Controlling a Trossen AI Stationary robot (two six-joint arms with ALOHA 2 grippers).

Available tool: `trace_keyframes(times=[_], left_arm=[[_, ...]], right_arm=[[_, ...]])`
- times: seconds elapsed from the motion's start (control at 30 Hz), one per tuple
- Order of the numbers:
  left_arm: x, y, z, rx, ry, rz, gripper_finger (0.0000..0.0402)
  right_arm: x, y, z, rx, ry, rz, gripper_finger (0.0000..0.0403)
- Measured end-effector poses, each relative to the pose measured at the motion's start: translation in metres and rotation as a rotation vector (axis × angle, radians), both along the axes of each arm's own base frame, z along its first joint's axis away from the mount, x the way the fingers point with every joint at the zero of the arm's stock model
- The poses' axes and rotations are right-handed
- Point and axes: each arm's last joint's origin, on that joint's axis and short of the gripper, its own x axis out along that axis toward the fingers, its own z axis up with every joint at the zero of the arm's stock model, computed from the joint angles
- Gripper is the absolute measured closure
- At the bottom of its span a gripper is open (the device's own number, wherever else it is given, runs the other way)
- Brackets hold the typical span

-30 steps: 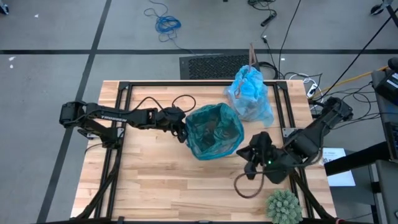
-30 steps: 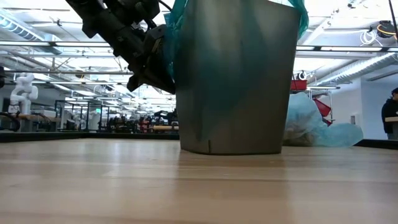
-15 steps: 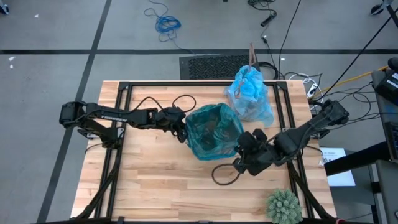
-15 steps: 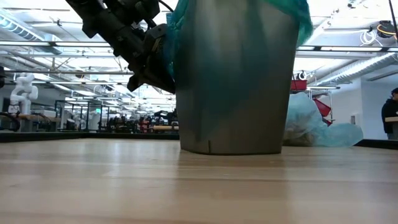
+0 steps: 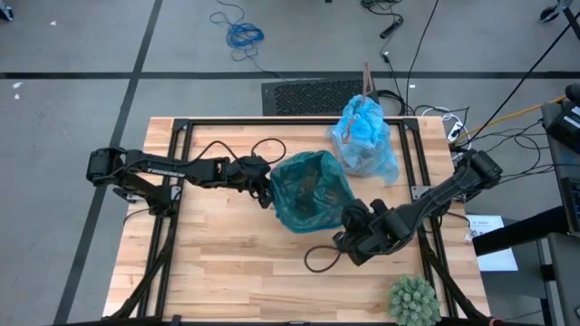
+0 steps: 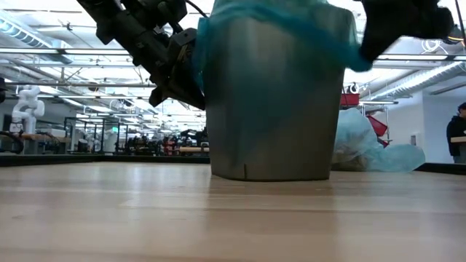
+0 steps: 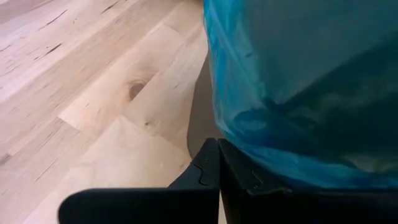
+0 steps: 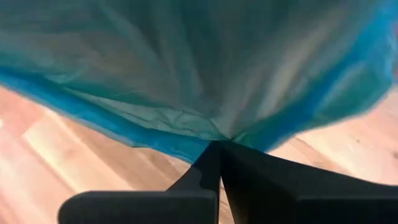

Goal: Place trash/remove bag and relplace
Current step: Insert the dark blue trash bag into the trash bin

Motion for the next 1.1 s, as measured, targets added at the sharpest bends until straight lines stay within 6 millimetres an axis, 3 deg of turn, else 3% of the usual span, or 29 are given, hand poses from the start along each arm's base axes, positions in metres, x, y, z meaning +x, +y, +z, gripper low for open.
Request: trace_keyframes(times=[0.13,0.33,0.57,0.87,1.1], left_arm=[[0.0,0.001,0.0,0.002,-0.001,0.006,0.0402],[-0.005,0.005,0.011,0.009,-0.042,0.017,0.0402],[-0.015,0.011,0.002,0.026,0.094,0.031,0.0402],[-0.015,0.012,-0.002,0.03,0.117,0.021,0.0402],[-0.05,0.022,0.05,0.069,-0.033,0.114,0.0402]], right_arm=[[-0.003,-0.002,-0.018,0.033,-0.018,-0.07,0.0403],[0.005,0.003,-0.015,0.092,-0.119,-0.067,0.0403],[0.012,0.013,0.01,0.112,-0.224,-0.044,0.0403],[0.011,0.025,0.044,0.066,-0.281,0.059,0.0403],[0.012,0.026,0.059,0.036,-0.295,0.098,0.0403]])
